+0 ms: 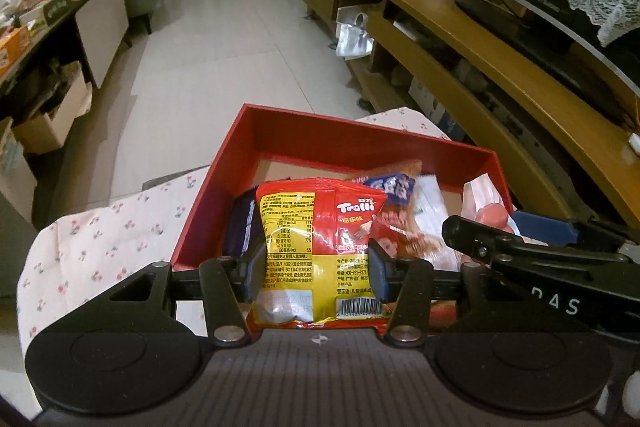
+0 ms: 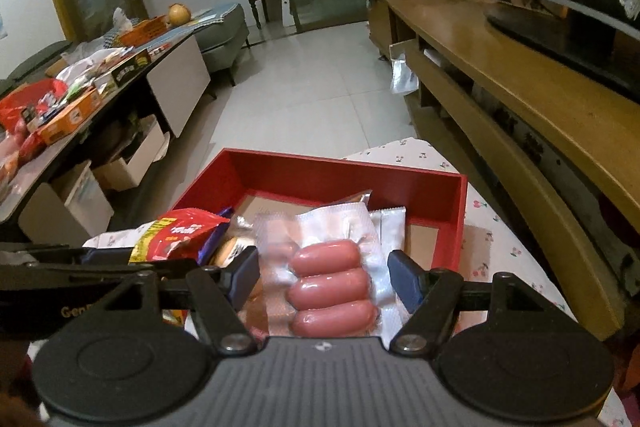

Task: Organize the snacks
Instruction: 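Lower the Trolli bag with left tool while right lowers sausage pack into box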

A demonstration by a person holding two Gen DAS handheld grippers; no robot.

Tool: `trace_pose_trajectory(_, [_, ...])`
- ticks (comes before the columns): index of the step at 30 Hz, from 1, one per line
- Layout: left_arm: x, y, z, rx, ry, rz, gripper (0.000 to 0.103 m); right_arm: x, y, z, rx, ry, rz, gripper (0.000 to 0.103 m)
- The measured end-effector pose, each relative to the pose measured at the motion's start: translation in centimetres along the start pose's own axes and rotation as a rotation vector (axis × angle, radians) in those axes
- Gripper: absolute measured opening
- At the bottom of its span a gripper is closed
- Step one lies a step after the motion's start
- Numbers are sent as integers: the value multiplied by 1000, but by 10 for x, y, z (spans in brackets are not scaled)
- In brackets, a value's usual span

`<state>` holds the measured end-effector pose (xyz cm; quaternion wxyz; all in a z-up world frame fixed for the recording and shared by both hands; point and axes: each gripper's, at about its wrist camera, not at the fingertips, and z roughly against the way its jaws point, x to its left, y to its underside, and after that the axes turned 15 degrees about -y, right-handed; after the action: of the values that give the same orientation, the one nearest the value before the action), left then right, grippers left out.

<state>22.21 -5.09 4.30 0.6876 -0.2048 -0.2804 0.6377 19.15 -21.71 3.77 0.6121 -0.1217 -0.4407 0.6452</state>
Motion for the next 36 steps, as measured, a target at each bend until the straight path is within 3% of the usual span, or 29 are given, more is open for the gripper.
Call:
trace_pose_trajectory(13, [-7, -7, -43, 44, -19, 23, 57, -23, -9, -46, 44, 45, -27, 77])
trace_pose_trajectory(36, [-4, -11, -39, 28, -18, 58, 66, -31, -10, -46, 31, 37, -76, 79])
